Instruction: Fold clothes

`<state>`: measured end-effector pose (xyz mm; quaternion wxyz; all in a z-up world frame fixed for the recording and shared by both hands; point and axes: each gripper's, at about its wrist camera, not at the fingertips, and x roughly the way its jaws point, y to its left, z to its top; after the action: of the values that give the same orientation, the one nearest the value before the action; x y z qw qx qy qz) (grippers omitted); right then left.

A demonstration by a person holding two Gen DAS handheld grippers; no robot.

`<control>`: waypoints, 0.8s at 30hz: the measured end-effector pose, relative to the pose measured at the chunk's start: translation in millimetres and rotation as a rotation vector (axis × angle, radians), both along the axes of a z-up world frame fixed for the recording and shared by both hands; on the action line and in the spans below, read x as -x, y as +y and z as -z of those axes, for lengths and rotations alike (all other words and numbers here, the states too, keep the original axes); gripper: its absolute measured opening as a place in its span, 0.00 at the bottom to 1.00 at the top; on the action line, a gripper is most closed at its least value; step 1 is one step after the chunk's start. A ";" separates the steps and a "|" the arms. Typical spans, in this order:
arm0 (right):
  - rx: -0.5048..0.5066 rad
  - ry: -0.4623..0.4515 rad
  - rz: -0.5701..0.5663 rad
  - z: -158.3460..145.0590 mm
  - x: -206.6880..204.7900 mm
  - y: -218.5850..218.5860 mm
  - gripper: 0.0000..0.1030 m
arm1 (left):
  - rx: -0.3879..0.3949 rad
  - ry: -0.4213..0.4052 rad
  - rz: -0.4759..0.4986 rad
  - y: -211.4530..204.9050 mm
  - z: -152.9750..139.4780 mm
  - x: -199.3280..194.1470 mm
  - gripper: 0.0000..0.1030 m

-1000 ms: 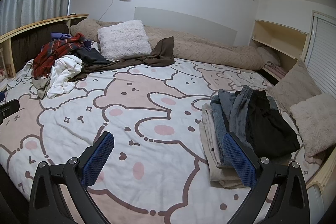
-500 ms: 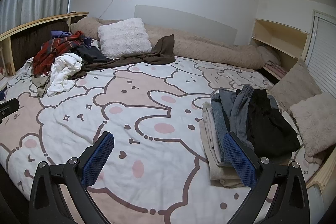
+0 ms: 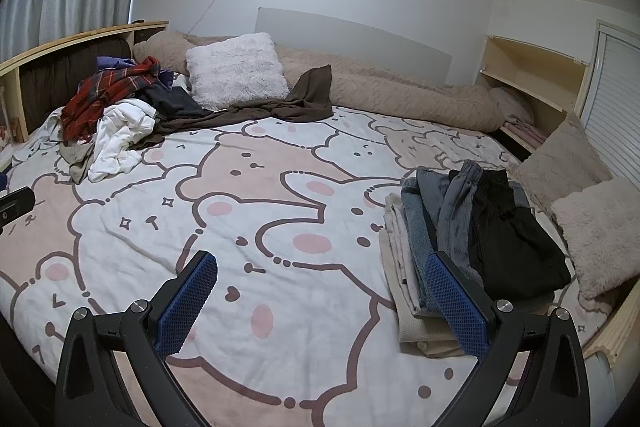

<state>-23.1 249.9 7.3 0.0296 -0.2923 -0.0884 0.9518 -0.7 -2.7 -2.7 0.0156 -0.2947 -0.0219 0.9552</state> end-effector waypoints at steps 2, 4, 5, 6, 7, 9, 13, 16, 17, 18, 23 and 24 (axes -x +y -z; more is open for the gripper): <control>-0.001 0.000 -0.001 -0.1 0.0 0.0 1.00 | 0.001 -0.002 0.000 1.0 0.3 -1.1 1.00; -0.002 0.000 -0.001 -0.2 0.0 0.1 1.00 | 0.001 -0.001 0.001 0.5 1.9 -2.6 1.00; -0.002 0.000 -0.002 -0.2 0.0 0.1 1.00 | 0.001 -0.001 0.001 0.5 1.8 -2.9 1.00; -0.003 -0.001 -0.002 -0.3 0.0 0.1 1.00 | 0.001 -0.001 0.001 0.6 1.7 -3.0 1.00; -0.003 -0.001 -0.003 -0.3 0.0 0.2 1.00 | 0.001 -0.001 0.001 0.7 1.6 -3.0 1.00; -0.006 -0.001 -0.004 -0.3 0.1 -0.1 1.00 | 0.001 -0.001 0.000 0.9 1.4 -3.1 1.00; -0.011 -0.002 -0.007 -0.2 0.2 -0.9 1.00 | 0.000 -0.002 -0.001 1.4 1.0 -3.1 1.00; -0.014 -0.003 -0.008 -0.1 0.6 -1.9 1.00 | -0.001 -0.003 -0.002 1.7 0.7 -3.2 1.00; -0.016 -0.004 -0.007 0.0 0.8 -2.4 1.00 | -0.001 -0.003 -0.003 1.8 0.6 -3.2 1.00; -0.017 -0.004 -0.007 0.1 1.0 -2.7 1.00 | -0.001 -0.004 -0.003 1.9 0.5 -3.2 1.00; -0.021 -0.007 -0.011 0.6 1.6 -3.9 1.00 | -0.002 -0.005 -0.004 2.1 0.3 -2.8 1.00; -0.022 -0.008 -0.012 0.7 1.8 -4.0 1.00 | -0.003 -0.006 -0.004 1.7 0.5 -2.2 1.00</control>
<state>-24.9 245.9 6.6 0.0270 -0.2951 -0.1007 0.9498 1.5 -1.0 -3.2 0.0142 -0.2973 -0.0240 0.9544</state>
